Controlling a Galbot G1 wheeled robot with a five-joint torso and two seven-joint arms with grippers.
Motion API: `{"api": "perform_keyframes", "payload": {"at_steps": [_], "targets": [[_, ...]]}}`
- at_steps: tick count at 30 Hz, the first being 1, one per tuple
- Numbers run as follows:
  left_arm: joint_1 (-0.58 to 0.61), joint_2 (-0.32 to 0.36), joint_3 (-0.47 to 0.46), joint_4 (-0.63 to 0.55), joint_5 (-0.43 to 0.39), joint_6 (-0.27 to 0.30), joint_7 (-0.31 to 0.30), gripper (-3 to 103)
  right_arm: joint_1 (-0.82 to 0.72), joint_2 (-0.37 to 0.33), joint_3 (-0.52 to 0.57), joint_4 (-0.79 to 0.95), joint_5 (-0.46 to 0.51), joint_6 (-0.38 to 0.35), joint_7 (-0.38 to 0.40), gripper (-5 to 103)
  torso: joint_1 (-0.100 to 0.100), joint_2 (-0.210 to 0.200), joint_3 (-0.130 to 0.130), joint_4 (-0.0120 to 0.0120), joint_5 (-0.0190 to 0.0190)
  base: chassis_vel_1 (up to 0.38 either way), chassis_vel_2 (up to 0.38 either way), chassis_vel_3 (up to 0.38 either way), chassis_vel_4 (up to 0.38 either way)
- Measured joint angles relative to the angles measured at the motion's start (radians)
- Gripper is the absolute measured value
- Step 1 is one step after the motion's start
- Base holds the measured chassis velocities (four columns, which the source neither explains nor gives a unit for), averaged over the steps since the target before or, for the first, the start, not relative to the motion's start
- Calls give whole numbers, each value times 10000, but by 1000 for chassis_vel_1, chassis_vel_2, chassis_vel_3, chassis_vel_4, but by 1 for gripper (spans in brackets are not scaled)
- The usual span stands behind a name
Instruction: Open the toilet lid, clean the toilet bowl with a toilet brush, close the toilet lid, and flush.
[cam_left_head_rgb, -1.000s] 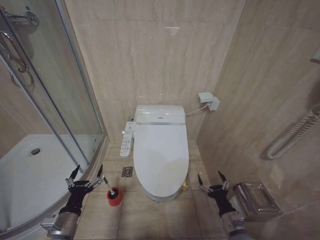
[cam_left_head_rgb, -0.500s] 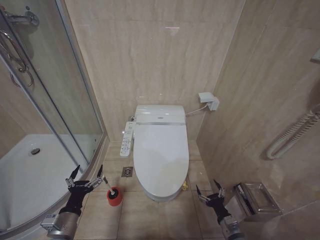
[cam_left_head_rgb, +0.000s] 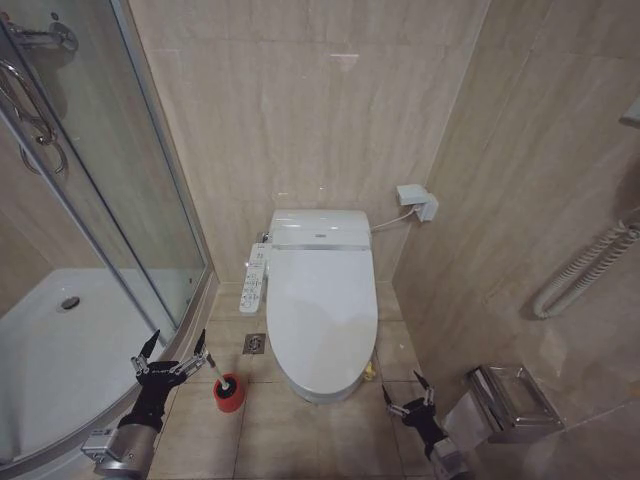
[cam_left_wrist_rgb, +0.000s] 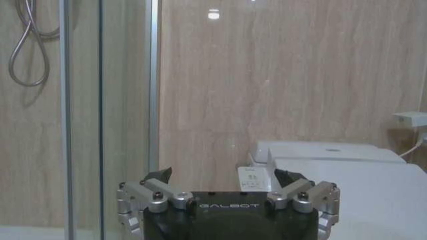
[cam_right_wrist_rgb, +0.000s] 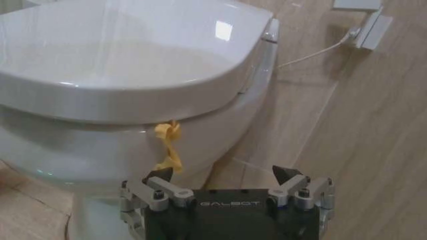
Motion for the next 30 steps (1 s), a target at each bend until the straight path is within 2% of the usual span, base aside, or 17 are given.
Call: {"api": "perform_keyframes", "payload": {"at_steps": [13, 21, 30], "targets": [[0, 0, 0, 0, 0, 0, 0, 100, 1272, 460, -772, -1403, -23, 42, 200, 100, 0, 0, 0, 0, -1, 0, 0, 0, 0], [0, 0, 0, 0, 0, 0, 0, 100, 2075, 698, -914, -2085, 66, 29, 433, 100, 0, 0, 1, -14, -11, 0, 0, 0, 0], [0, 0, 0, 0, 0, 0, 0, 100, 2518, 807, -952, -2542, -23, 102, 549, 100, 0, 0, 1, -9, -7, 0, 0, 0, 0]]}}
